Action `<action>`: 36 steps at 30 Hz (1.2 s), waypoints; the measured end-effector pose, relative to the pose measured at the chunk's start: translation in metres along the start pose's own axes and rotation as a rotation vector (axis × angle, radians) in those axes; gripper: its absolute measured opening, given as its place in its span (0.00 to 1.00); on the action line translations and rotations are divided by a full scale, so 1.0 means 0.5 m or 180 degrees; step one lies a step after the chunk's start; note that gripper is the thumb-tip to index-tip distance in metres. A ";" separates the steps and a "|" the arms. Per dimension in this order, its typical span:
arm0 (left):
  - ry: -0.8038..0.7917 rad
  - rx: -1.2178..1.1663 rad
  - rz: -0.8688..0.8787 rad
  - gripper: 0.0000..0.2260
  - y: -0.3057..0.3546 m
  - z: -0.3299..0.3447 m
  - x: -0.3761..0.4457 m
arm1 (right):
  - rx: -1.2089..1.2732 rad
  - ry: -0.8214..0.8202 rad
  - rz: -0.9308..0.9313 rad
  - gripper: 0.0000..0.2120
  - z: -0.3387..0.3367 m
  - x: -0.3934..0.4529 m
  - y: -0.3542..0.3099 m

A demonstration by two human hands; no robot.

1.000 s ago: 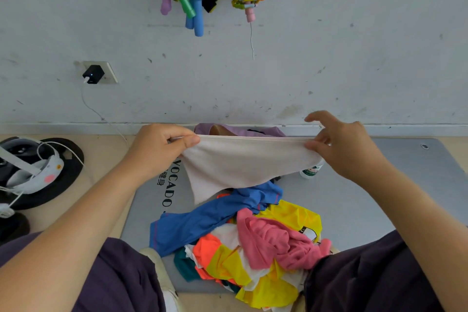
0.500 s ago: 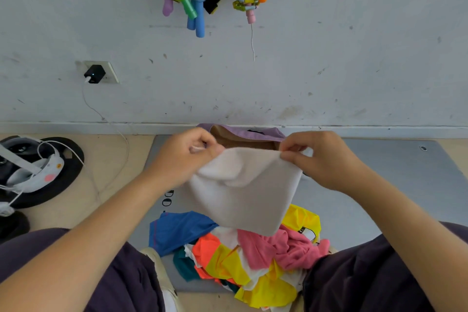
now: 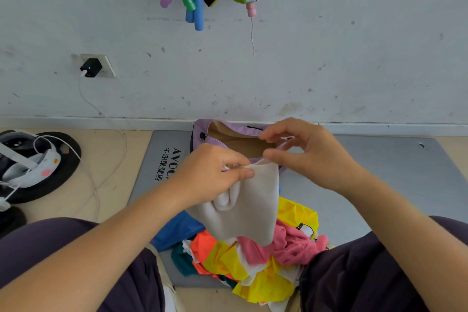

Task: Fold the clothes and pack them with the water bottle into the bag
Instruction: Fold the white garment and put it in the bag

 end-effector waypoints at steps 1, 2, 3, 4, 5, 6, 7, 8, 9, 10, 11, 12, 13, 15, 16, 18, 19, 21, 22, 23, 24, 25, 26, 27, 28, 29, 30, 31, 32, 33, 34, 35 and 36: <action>-0.0030 -0.0025 0.0017 0.04 0.003 -0.001 -0.002 | -0.0020 -0.0328 0.0091 0.14 0.005 -0.001 0.004; -0.0055 -0.0026 0.0040 0.04 0.005 -0.001 -0.002 | -0.0100 -0.0632 0.0173 0.16 0.012 -0.004 0.010; -0.0056 -0.0002 0.0074 0.04 0.007 -0.001 -0.003 | -0.0177 -0.0814 0.0231 0.17 0.019 -0.007 0.015; -0.0033 0.0024 0.0122 0.04 0.008 -0.002 -0.004 | -0.0220 -0.0851 0.0258 0.14 0.025 -0.008 0.020; 0.0007 0.0022 0.0155 0.04 0.008 -0.003 -0.004 | -0.0196 -0.0777 0.0241 0.10 0.029 -0.008 0.022; 0.0058 -0.0052 0.0157 0.03 0.007 -0.005 -0.003 | -0.0154 -0.0633 0.0193 0.06 0.029 -0.006 0.023; 0.0105 -0.0194 0.0122 0.02 0.004 -0.010 0.000 | -0.0150 -0.0462 0.0148 0.02 0.026 -0.003 0.026; 0.0159 -0.0354 0.0075 0.02 -0.002 -0.018 0.005 | -0.0220 -0.0262 0.0119 0.03 0.019 0.000 0.033; 0.0257 -0.0465 0.0022 0.04 -0.011 -0.030 0.012 | -0.0284 -0.0035 0.0133 0.05 0.008 0.003 0.041; 0.0401 -0.0548 -0.0075 0.06 -0.023 -0.045 0.021 | -0.0288 0.0208 0.0202 0.06 -0.005 0.006 0.052; 0.0556 -0.0670 -0.0242 0.08 -0.038 -0.063 0.029 | -0.0240 0.0438 0.0323 0.07 -0.020 0.009 0.065; 0.0701 -0.0872 -0.0453 0.10 -0.057 -0.083 0.036 | -0.0174 0.0643 0.0460 0.07 -0.035 0.011 0.079; 0.0821 -0.1160 -0.0650 0.11 -0.077 -0.099 0.043 | -0.0086 0.0846 0.0599 0.06 -0.051 0.012 0.093; 0.1031 -0.1676 -0.0889 0.08 -0.112 -0.122 0.049 | 0.0136 0.1240 0.0821 0.06 -0.082 0.011 0.117; 0.1137 -0.1788 -0.0939 0.07 -0.123 -0.128 0.049 | 0.0297 0.1395 0.0895 0.06 -0.095 0.008 0.124; 0.1342 -0.1838 -0.1011 0.04 -0.139 -0.135 0.045 | 0.0695 0.1602 0.0984 0.06 -0.112 0.003 0.135; 0.1432 -0.1875 -0.1049 0.03 -0.143 -0.136 0.042 | 0.0830 0.1645 0.0991 0.06 -0.116 0.001 0.137; 0.1551 -0.1890 -0.1095 0.02 -0.147 -0.140 0.035 | 0.0895 0.1646 0.0952 0.06 -0.117 -0.001 0.137; 0.1579 -0.1823 -0.1076 0.02 -0.144 -0.143 0.032 | 0.0887 0.1615 0.0927 0.06 -0.115 -0.001 0.135; 0.1577 -0.1769 -0.1033 0.03 -0.139 -0.145 0.030 | 0.0876 0.1569 0.0915 0.06 -0.111 -0.002 0.132; 0.1540 -0.1793 -0.0975 0.04 -0.133 -0.147 0.027 | 0.0850 0.1514 0.0917 0.07 -0.108 -0.004 0.128; 0.1482 -0.1886 -0.0918 0.04 -0.125 -0.148 0.024 | 0.0784 0.1469 0.0930 0.07 -0.106 -0.006 0.124; 0.1462 -0.1962 -0.0885 0.05 -0.119 -0.150 0.020 | 0.0676 0.1448 0.0946 0.08 -0.106 -0.009 0.120; 0.1509 -0.1971 -0.0866 0.06 -0.114 -0.152 0.015 | 0.0555 0.1451 0.0955 0.08 -0.107 -0.011 0.115; 0.1600 -0.1892 -0.0862 0.06 -0.112 -0.155 0.011 | 0.0469 0.1472 0.0951 0.09 -0.109 -0.014 0.111; 0.1703 -0.1740 -0.0870 0.06 -0.112 -0.158 0.008 | 0.0426 0.1489 0.0937 0.10 -0.110 -0.017 0.107; 0.1790 -0.1521 -0.0886 0.06 -0.113 -0.162 0.005 | 0.0396 0.1473 0.0923 0.10 -0.110 -0.020 0.104; 0.1869 -0.1263 -0.0896 0.06 -0.114 -0.164 0.003 | 0.0360 0.1407 0.0921 0.11 -0.108 -0.022 0.100; 0.1940 -0.1034 -0.0892 0.07 -0.115 -0.166 0.002 | 0.0340 0.1295 0.0936 0.11 -0.104 -0.023 0.097; 0.1981 -0.0909 -0.0881 0.07 -0.115 -0.167 0.002 | 0.0365 0.1148 0.0971 0.11 -0.098 -0.024 0.093; 0.1980 -0.0867 -0.0870 0.07 -0.115 -0.166 0.002 | 0.0437 0.0978 0.1016 0.10 -0.089 -0.025 0.090; 0.1921 -0.0889 -0.0863 0.07 -0.114 -0.163 0.004 | 0.0541 0.0796 0.1057 0.09 -0.079 -0.026 0.085; 0.1796 -0.0964 -0.0873 0.07 -0.111 -0.156 0.006 | 0.0650 0.0606 0.1074 0.08 -0.068 -0.028 0.077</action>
Point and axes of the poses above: each hand's wrist, its own x-axis towards the middle knuckle, its own z-axis out of the palm, y = z × x, the point moved 2 cm from there along x, towards the middle knuckle, and after that the axes turned 10 degrees about -z, right-handed, at the moved point
